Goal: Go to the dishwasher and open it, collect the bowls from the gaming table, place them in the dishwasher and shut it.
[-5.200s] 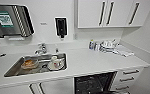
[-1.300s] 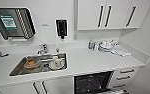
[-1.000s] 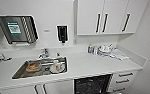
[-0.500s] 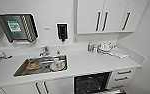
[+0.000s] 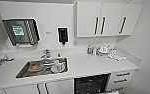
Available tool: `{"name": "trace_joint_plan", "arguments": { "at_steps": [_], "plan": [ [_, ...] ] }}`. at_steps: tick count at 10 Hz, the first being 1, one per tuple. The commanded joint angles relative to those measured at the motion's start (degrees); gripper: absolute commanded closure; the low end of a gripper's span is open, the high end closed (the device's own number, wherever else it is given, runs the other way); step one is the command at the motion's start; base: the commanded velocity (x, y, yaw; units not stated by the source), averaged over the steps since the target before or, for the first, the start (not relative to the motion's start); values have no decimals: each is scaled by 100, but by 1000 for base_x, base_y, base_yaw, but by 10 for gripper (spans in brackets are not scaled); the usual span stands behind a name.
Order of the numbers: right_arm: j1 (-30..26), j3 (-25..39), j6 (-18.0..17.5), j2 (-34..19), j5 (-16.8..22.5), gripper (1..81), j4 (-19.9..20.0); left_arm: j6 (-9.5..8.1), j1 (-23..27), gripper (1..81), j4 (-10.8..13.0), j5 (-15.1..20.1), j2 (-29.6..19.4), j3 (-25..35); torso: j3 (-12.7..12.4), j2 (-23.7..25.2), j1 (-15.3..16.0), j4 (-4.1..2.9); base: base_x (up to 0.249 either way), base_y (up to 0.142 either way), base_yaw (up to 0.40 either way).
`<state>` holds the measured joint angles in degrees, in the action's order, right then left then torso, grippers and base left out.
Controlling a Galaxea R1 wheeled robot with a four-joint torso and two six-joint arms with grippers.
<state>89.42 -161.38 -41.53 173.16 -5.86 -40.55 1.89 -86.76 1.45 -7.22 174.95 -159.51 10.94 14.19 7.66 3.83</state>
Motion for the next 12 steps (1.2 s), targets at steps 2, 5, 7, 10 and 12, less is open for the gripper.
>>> {"name": "trace_joint_plan", "arguments": {
  "at_steps": [2, 5, 7, 10, 12],
  "plan": [
    [-174, -50, 31, -33, 288, 10, -15, 48, 156, 10, 4, 309, 14, -10, -184, -756, -492, 0, 0, 0, 0],
    [-174, -59, 22, -33, 288, 10, -15, 48, 155, 10, 4, 309, 23, -10, -429, -1301, -766, 0, 0, 0, 0],
    [-174, -59, 22, -33, 288, 10, -6, 40, 146, 10, -4, 309, 23, -10, -450, -1114, -673, 0, 0, 0, 0],
    [-174, -59, 31, -33, 288, 10, -15, 40, 137, 10, -4, 309, 40, -10, -970, -1278, -715, 0, 0, 0, 0],
    [-174, -59, 31, -33, 288, 10, -15, 48, 137, 10, -4, 309, 49, -10, -660, -1285, -715, 0, 0, 0, 0]
  ]
}}
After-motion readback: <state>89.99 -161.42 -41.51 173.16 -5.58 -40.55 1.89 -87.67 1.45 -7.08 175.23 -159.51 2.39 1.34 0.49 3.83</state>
